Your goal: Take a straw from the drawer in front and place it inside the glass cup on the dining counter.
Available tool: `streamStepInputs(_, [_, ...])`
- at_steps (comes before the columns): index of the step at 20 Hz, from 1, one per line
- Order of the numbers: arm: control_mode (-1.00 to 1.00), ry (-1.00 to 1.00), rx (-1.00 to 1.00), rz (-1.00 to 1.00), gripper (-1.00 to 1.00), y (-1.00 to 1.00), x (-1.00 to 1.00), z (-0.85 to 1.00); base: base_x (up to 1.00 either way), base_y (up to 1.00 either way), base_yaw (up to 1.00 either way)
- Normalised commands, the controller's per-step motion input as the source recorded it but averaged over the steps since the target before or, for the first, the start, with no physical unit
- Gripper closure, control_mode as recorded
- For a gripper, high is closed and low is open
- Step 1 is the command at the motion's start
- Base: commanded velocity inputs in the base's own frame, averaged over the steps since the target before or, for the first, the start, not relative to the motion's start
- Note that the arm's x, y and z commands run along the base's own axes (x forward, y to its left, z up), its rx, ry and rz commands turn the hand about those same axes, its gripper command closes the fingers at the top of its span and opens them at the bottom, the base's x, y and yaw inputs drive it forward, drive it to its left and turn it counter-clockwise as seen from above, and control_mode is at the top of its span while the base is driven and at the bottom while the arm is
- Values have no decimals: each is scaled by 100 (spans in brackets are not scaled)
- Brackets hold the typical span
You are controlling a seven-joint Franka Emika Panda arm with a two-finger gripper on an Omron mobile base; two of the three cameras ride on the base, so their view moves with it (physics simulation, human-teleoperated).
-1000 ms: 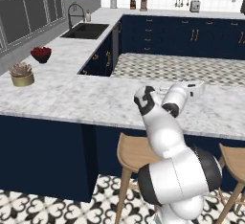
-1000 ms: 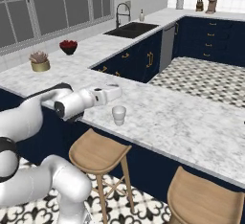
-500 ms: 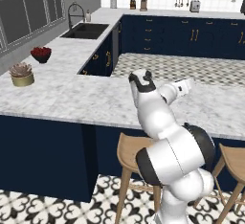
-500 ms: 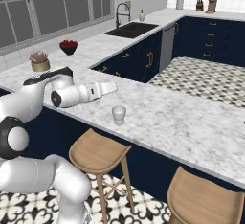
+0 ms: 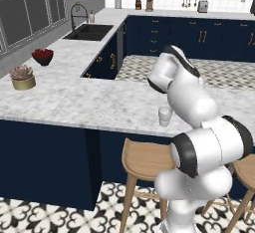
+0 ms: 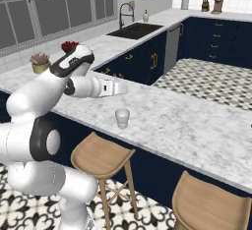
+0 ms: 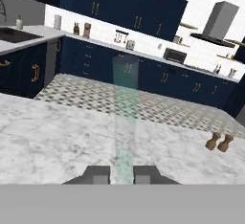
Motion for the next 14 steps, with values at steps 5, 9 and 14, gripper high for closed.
streamStepInputs(5, [-100,3,31,0,100,14,-7,12,0,0,0])
streamStepInputs(9, [-100,24,1,0,100,27,-1,17,0,0,0])
streamStepInputs(14, [-100,28,-2,0,100,55,-14,4,0,0,0])
